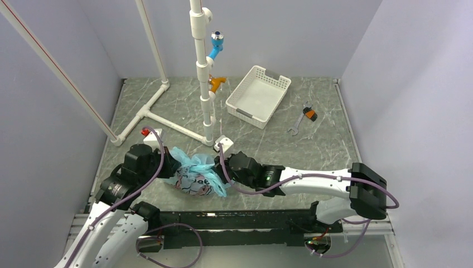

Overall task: Take the fake fruits out of the plastic bag
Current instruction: Untie the plastic bag at the center of the board.

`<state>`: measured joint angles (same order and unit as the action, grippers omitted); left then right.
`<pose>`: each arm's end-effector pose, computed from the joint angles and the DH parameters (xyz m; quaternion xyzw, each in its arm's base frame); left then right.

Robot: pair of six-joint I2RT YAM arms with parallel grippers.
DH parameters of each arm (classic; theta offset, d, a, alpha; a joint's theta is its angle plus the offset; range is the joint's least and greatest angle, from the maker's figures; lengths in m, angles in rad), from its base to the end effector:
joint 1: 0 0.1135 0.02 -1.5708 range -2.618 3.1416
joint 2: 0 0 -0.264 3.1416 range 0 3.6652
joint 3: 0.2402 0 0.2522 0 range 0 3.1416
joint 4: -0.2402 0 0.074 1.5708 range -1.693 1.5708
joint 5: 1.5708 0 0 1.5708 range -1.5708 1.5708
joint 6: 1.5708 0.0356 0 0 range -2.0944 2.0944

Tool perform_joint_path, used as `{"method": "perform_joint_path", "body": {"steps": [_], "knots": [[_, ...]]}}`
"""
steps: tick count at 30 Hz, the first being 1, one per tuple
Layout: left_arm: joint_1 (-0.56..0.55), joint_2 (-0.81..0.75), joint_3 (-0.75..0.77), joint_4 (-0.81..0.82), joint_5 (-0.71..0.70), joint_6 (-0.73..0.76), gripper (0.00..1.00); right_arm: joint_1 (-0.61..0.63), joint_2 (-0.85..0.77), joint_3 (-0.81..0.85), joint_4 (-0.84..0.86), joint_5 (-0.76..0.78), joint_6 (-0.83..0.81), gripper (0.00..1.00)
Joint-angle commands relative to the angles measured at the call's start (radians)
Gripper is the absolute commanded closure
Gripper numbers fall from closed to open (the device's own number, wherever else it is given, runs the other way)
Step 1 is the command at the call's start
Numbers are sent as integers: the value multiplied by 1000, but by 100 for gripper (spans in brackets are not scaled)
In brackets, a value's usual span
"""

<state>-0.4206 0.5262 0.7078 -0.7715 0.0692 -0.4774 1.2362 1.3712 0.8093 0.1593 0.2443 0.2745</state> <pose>0.1020 -0.0483 0.2884 -0.0087 0.8817 -0.2318 0.4108 0.1089 0.2869 0.2500 -0.3234 0.7652 0.3012 0.4682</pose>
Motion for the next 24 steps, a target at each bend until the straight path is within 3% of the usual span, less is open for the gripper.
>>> {"method": "perform_joint_path", "body": {"steps": [1, 4, 7, 13, 17, 21, 24], "knots": [[3, -17, 16, -7, -66, -3, 100, -15, -90, -28, -94, 147, 31, 99], [3, -24, 14, -8, -66, -8, 100, -64, -181, -100, -133, 203, 107, 99], [3, -21, 11, -1, -66, -4, 100, -161, -236, -150, -141, 91, 136, 98], [2, -9, 8, 14, -45, 9, 100, -168, -210, -104, -139, -42, 77, 90], [-4, 4, 9, 14, -36, 10, 100, -164, -198, -42, -154, -82, 13, 75], [-17, 6, 7, 15, -36, 8, 100, -159, -185, 49, -211, -118, -43, 46], [-22, 5, 6, 15, -41, 4, 100, -115, -148, 140, -262, -130, -112, 32]]}}
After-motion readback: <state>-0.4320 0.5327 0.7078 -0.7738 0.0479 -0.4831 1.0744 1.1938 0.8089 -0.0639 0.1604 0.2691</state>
